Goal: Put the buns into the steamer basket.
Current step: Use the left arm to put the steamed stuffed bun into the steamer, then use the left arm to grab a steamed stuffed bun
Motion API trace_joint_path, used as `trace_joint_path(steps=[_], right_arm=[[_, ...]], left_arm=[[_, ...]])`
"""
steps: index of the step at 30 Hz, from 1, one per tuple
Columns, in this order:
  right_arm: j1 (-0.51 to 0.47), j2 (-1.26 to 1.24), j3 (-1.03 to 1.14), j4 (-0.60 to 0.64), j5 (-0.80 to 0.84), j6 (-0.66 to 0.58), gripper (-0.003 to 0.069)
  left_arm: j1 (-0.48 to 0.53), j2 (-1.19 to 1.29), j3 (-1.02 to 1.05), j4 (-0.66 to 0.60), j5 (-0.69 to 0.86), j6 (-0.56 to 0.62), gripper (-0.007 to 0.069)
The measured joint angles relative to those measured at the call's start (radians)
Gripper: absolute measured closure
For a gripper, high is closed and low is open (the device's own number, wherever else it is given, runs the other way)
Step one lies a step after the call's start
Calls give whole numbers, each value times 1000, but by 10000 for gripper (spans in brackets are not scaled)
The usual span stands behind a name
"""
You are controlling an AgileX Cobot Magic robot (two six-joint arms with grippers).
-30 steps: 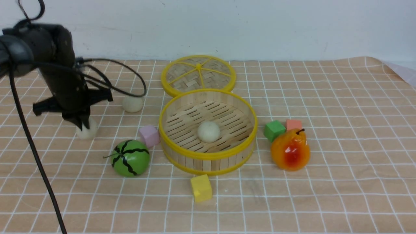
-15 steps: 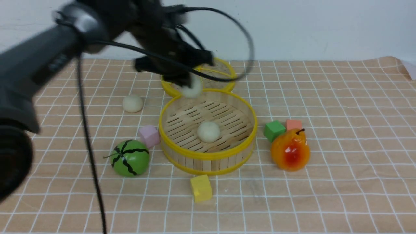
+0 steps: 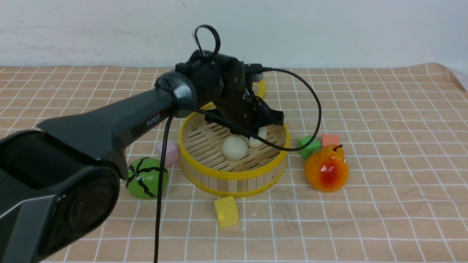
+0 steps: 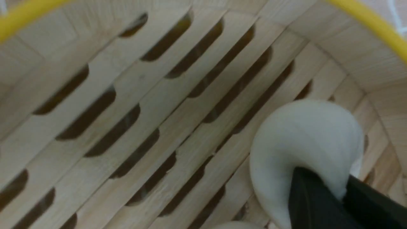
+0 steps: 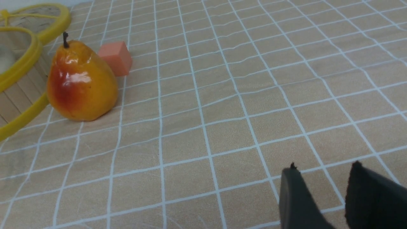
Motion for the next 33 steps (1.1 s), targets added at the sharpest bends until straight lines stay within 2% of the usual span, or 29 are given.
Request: trace_joint_path(steps=[5, 6, 9, 15, 21, 24, 27, 33], right_arm=[[0, 0, 0, 0, 0, 0, 418], [0, 0, 0, 0, 0, 0, 418], [0, 0, 0, 0, 0, 0, 418], [0, 0, 0, 0, 0, 0, 418], [0, 0, 0, 0, 0, 0, 418], [0, 0, 0, 0, 0, 0, 418], [0, 0, 0, 0, 0, 0, 418], [0, 0, 0, 0, 0, 0, 418]], left_arm=[[0, -1, -2, 0, 0, -8, 496], [0, -1, -2, -1, 4, -11, 438], [0, -2, -2, -1, 19, -11, 336], [0, -48, -1, 14, 100, -10, 204], [15, -204, -1, 159, 209, -6, 186], [52, -286, -3, 259, 284, 9, 184], [92, -308, -3, 294, 319, 11, 183], [284, -274, 3, 311, 294, 12, 183]])
